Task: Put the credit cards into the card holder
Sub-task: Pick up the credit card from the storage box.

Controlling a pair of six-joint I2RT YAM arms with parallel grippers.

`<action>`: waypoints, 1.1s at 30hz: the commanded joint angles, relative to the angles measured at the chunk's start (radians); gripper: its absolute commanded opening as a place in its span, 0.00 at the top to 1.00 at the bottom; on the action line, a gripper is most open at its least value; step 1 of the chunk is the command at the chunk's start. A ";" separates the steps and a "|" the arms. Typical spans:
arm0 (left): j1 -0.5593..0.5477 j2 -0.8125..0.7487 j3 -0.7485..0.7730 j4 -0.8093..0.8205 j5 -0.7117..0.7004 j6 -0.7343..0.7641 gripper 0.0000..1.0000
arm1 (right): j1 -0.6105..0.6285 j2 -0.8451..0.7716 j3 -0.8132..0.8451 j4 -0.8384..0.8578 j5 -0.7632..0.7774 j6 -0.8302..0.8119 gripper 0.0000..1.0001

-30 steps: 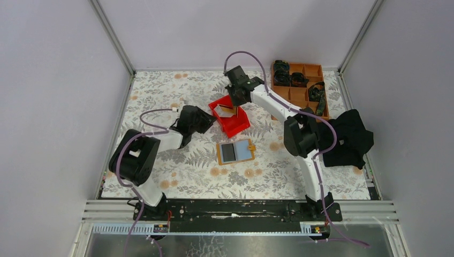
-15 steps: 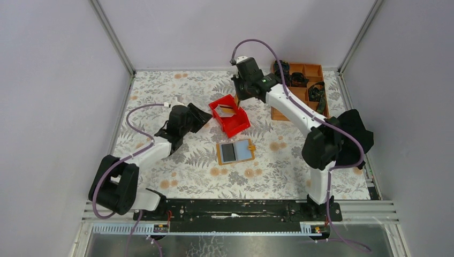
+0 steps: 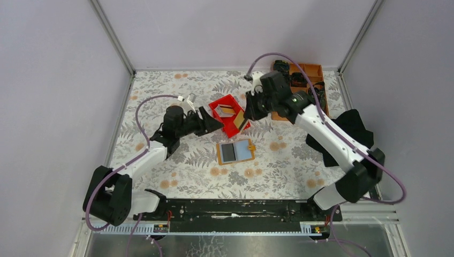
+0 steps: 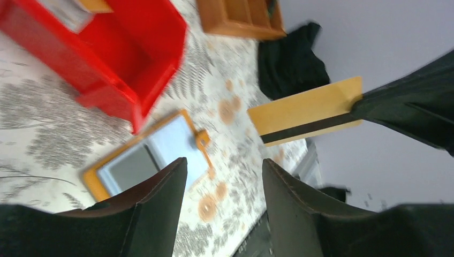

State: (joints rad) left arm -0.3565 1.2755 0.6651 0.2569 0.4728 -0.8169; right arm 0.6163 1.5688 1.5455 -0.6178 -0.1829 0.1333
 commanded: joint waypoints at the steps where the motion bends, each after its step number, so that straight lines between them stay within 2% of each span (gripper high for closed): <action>1: 0.010 -0.046 -0.053 0.147 0.293 0.034 0.38 | 0.011 -0.147 -0.137 0.016 -0.223 0.056 1.00; 8: 0.009 -0.049 -0.110 0.320 0.494 -0.060 0.36 | 0.011 -0.274 -0.345 0.102 -0.444 0.153 1.00; 14: 0.007 -0.045 -0.129 0.371 0.597 -0.091 0.37 | 0.011 -0.265 -0.415 0.178 -0.559 0.202 1.00; 18: 0.007 -0.057 -0.149 0.377 0.636 -0.089 0.38 | 0.008 -0.238 -0.426 0.224 -0.608 0.229 1.00; 21: 0.007 -0.071 -0.160 0.318 0.642 -0.043 0.38 | 0.008 -0.219 -0.422 0.259 -0.648 0.256 1.00; 33: -0.005 -0.072 -0.165 0.328 0.670 -0.055 0.42 | -0.005 -0.140 -0.373 0.298 -0.721 0.277 1.00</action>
State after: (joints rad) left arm -0.3565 1.2102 0.5053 0.5606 1.1084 -0.8825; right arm 0.6189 1.4193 1.1168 -0.3756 -0.8349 0.3828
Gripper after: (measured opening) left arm 0.588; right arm 0.043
